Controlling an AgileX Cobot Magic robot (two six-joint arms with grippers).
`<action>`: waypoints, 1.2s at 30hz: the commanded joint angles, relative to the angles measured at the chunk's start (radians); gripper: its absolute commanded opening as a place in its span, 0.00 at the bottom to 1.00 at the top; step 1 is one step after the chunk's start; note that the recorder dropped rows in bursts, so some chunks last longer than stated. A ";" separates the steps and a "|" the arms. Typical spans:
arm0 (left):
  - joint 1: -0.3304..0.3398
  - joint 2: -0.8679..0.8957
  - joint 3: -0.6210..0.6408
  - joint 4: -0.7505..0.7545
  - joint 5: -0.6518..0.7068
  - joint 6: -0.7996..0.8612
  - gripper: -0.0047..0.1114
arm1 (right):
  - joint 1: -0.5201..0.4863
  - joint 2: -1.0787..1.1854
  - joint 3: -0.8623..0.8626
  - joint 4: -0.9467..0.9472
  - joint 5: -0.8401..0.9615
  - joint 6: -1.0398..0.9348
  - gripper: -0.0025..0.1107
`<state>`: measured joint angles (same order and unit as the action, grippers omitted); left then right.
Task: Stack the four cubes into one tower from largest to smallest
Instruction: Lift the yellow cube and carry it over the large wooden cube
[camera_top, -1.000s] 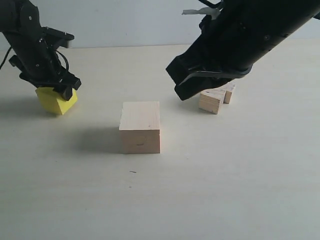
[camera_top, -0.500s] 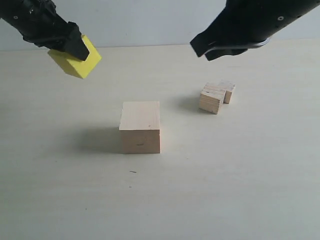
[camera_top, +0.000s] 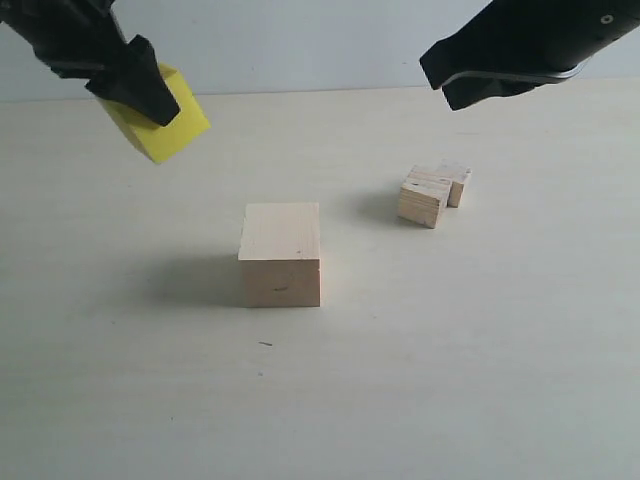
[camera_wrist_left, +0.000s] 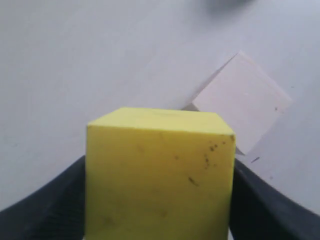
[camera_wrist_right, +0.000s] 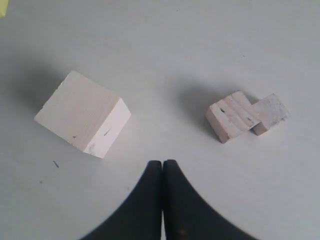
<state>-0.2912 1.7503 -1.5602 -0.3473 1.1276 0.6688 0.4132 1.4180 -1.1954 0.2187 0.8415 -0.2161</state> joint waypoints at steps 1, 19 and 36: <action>-0.051 -0.013 -0.073 0.017 0.050 0.003 0.04 | -0.006 -0.007 0.004 0.009 0.009 -0.004 0.02; -0.097 0.016 -0.147 0.007 0.093 0.033 0.04 | -0.006 -0.007 0.004 0.017 0.049 -0.002 0.02; -0.316 0.168 -0.231 0.210 0.093 0.262 0.04 | -0.006 -0.007 0.004 0.006 0.086 -0.004 0.02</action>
<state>-0.5894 1.9059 -1.7810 -0.1716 1.2248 0.8991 0.4132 1.4174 -1.1954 0.2303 0.9246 -0.2161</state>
